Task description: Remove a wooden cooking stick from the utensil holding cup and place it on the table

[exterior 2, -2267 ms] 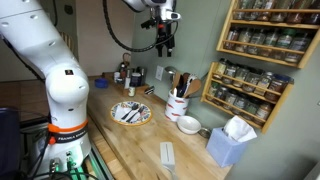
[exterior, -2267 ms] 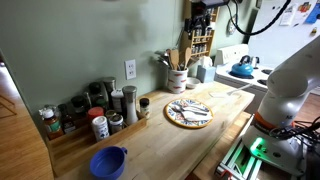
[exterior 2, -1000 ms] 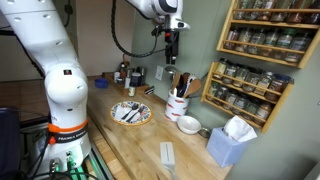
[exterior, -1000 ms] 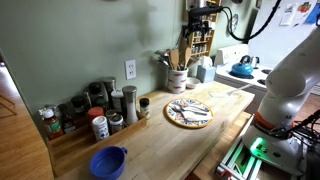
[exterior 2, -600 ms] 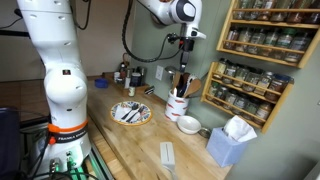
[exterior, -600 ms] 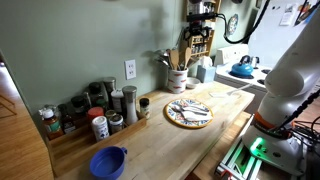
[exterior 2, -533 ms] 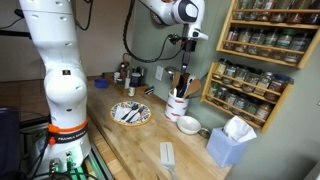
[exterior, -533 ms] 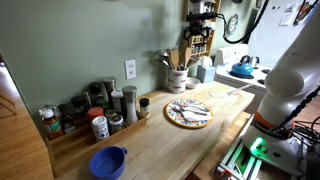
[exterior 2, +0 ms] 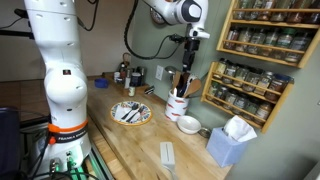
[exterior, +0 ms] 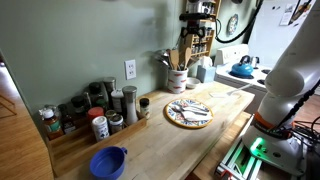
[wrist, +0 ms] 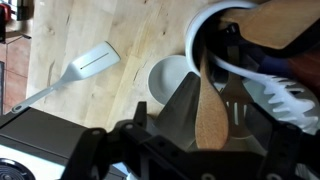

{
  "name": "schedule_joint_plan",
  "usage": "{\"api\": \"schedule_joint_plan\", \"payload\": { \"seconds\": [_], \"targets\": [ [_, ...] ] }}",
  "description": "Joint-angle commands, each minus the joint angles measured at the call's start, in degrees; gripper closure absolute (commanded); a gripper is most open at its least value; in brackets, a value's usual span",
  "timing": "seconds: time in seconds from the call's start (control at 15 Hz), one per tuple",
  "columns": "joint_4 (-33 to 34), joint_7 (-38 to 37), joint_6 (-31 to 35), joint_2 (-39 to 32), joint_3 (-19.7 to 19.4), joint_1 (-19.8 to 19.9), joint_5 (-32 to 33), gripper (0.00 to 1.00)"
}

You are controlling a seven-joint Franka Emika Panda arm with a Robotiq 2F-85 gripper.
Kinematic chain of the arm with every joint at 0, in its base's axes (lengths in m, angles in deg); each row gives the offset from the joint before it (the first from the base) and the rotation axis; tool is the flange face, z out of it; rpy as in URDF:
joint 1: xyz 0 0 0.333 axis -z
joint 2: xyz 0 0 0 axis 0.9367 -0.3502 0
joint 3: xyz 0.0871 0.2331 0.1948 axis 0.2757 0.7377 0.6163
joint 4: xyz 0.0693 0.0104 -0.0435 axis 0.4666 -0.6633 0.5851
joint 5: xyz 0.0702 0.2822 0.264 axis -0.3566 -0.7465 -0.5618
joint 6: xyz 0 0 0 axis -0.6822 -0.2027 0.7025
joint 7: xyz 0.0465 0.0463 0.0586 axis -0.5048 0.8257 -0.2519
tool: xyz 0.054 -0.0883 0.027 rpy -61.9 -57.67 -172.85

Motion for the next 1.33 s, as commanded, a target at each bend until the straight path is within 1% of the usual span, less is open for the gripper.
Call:
{"api": "schedule_joint_plan", "payload": {
  "seconds": [0.0,0.27,0.6,0.87,0.93,1.0,1.07,1.27],
  "targets": [
    [0.4,-0.5,0.9,-0.7,-1.1,-1.0,-0.7,0.0],
    [1.8,-2.2,2.6,-3.1,-1.5,-1.0,-2.4,0.0],
    [2.6,-4.8,6.8,-6.1,-2.4,-0.9,-1.4,0.0],
    [3.3,-4.4,8.4,-7.7,-3.3,-1.0,-0.8,0.0],
    [3.5,-4.3,8.3,-8.0,-3.5,-1.0,-1.0,0.09],
    [3.5,-4.2,8.4,-8.2,-3.6,-1.0,-1.1,0.2],
    [3.7,-4.2,8.3,-8.4,-3.8,-1.0,-1.1,0.34],
    [4.4,-4.0,7.9,-8.7,-4.2,-1.0,-1.3,0.58]
  ]
}}
